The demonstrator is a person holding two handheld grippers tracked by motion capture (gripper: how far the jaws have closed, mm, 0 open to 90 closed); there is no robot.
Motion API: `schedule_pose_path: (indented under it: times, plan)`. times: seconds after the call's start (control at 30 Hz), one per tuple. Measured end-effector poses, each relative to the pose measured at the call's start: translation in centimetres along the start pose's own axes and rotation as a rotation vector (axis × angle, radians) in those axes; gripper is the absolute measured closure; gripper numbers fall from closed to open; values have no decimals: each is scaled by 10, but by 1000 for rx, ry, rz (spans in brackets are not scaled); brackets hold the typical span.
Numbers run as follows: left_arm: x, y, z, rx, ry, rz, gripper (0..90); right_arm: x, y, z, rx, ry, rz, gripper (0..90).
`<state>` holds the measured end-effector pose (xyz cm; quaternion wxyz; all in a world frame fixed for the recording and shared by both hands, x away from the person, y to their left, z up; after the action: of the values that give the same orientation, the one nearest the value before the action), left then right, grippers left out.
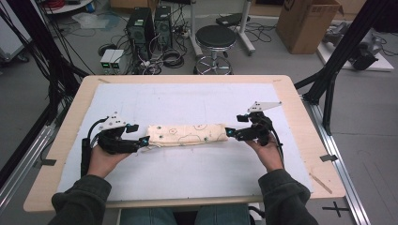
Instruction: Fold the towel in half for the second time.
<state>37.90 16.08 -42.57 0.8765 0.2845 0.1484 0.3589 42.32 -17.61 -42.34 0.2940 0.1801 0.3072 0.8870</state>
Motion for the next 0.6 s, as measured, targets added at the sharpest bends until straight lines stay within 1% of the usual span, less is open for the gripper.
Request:
schedule_pose_path:
  times: [0.03, 0.2, 0.3, 0.43, 0.53, 0.57, 0.6]
  plan:
    - [-1, 0, 0, -1, 3, -1, 321, 1, 1, -3, 1, -4, 2, 182]
    - [-5, 4, -4, -2, -6, -10, 309, 1, 6, -11, -13, -7, -3, 165]
    - [-7, 5, -6, -8, -3, -6, 305, 1, 9, -14, -20, -6, -6, 159]
    - [-9, 8, -9, -15, 2, -4, 293, 3, 15, -19, -34, -26, -6, 125]
    - [-12, 11, -12, -15, 3, -14, 287, 4, 19, -23, -45, -17, -16, 125]
    - [-13, 11, -13, -17, 10, -13, 283, 5, 20, -24, -42, -16, -15, 124]
    - [-13, 12, -14, -15, 4, -16, 281, 6, 21, -26, -41, -12, -13, 124]
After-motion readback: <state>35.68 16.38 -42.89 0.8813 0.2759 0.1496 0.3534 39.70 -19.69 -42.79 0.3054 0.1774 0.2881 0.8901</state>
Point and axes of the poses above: each handheld gripper's, and its own axes: y roughly backward along the jaws, z roughly out of its top, x roughly to its left, the point moved 9 cm from there along -y, roughly forward along the jaws, and after that the axes turned 8 degrees about x, right-handed, at the moved point
